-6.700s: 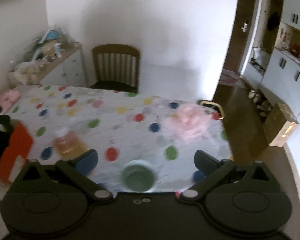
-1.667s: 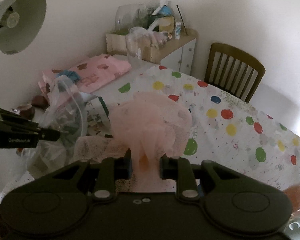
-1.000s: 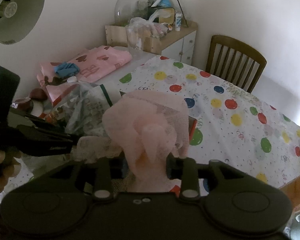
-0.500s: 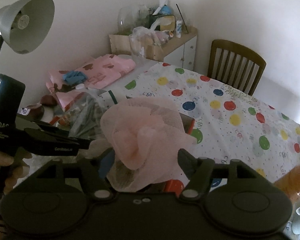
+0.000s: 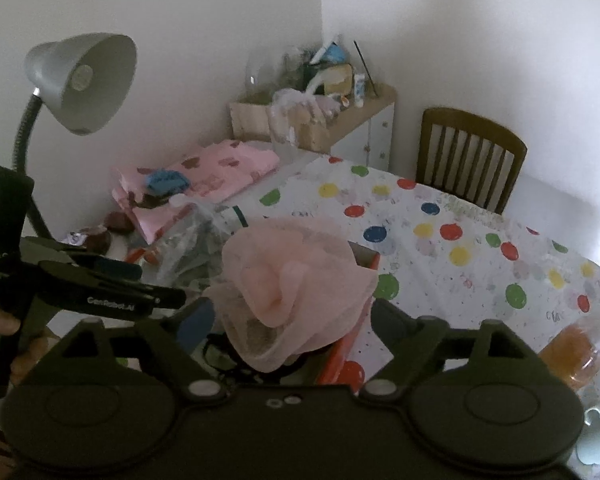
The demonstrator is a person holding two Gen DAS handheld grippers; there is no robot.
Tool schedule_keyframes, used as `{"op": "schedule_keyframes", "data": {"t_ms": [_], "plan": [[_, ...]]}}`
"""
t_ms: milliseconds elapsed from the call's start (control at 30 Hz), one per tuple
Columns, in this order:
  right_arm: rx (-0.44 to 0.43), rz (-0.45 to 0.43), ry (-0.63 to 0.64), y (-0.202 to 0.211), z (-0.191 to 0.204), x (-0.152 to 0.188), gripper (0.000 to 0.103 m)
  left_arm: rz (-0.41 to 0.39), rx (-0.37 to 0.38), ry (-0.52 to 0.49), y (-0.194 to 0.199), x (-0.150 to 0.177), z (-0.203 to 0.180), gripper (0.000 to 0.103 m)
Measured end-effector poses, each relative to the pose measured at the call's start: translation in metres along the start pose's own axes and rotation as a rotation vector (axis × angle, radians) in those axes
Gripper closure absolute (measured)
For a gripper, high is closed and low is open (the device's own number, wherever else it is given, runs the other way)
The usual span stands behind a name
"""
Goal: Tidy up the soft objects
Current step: 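Release the plastic bag into the box with the left tool while the right tool releases the puff, then withdraw both open tools from the box and hold still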
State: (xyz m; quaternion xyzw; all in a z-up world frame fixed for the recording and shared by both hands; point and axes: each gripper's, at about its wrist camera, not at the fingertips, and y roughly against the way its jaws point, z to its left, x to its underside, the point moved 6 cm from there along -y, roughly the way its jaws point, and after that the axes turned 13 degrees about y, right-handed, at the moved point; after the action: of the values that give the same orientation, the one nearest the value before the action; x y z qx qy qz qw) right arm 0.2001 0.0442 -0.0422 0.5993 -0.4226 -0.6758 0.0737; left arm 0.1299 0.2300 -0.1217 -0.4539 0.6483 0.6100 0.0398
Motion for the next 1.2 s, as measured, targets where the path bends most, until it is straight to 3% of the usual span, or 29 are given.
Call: {"op": "schedule_keyframes", "data": {"t_ms": [167,233,500,600,867,1200], "plan": [[-0.005,-0.04,0.015,0.017,0.004,0.003,0.009,-0.053,0.017,-0.019,0.026,0.004,-0.006,0.028],[-0.006,-0.057,0.013,0.025,0.006,0.006,0.008,-0.074,0.035,-0.022,0.036,0.005,-0.009,0.021],[0.002,-0.099,-0.029,0.049,0.004,0.018,0.001,-0.155,0.076,-0.037,0.075,0.01,-0.023,0.011],[0.013,-0.116,-0.048,0.057,0.001,0.022,0.0,-0.166,0.094,-0.027,0.085,0.01,-0.028,0.0],[0.029,-0.176,-0.098,0.076,-0.001,0.027,0.0,-0.201,0.151,-0.025,0.106,0.017,-0.044,0.0],[0.048,-0.217,-0.109,0.091,0.012,0.033,0.0,-0.256,0.14,-0.072,0.126,0.033,-0.055,0.0]]}}
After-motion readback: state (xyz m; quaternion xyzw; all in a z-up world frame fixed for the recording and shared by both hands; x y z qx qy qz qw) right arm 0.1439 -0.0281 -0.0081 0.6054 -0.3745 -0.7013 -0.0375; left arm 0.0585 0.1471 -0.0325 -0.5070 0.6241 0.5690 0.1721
